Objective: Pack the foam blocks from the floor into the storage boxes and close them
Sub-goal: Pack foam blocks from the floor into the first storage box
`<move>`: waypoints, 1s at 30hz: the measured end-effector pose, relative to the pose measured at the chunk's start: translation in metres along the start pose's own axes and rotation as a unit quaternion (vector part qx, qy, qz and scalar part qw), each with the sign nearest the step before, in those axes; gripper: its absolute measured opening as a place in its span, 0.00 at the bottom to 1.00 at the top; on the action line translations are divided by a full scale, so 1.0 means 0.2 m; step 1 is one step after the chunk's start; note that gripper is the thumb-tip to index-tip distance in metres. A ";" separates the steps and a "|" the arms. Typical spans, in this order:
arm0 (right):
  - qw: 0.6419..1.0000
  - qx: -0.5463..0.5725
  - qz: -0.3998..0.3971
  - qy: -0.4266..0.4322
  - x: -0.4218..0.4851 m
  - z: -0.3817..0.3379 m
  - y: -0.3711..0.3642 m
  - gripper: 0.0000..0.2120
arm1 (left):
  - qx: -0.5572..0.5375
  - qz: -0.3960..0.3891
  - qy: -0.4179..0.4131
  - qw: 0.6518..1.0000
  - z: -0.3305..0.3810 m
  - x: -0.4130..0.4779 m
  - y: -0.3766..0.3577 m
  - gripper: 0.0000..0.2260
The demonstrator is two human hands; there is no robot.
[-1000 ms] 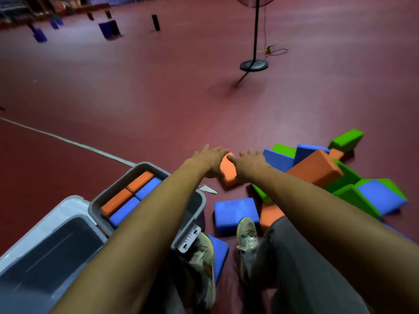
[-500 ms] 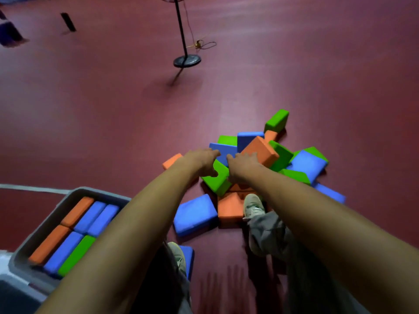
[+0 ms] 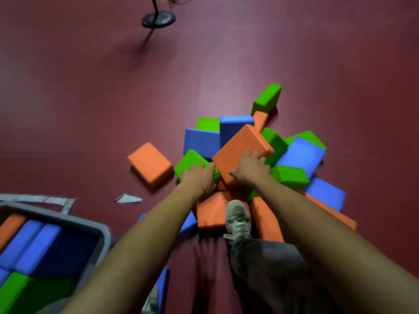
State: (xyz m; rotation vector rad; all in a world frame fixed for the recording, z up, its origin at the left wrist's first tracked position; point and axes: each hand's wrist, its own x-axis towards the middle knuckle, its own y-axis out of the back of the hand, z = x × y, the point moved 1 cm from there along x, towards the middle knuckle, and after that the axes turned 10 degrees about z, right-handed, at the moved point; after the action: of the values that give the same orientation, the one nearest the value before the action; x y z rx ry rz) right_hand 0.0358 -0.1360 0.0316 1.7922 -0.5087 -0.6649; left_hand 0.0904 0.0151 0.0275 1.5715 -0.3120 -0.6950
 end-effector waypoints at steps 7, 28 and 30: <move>0.995 0.004 0.096 -0.037 0.46 0.13 -0.14 0.49 | -0.014 0.000 0.054 0.998 -0.01 0.39 -0.33 0.28; 0.979 0.159 0.121 -0.041 0.72 0.38 -0.46 0.47 | -0.038 0.095 0.145 0.984 -0.06 0.60 -0.84 0.35; 0.979 0.164 0.108 -0.049 0.69 0.33 -0.44 0.50 | -0.038 0.109 0.129 0.985 -0.14 0.55 -0.77 0.38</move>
State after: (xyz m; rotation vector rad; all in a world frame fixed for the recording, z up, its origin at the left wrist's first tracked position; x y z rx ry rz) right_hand 0.0965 -0.2442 -0.0937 1.9790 -0.9107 -0.5418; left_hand 0.1608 -0.0058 -0.1497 1.5071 -0.2555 -0.3261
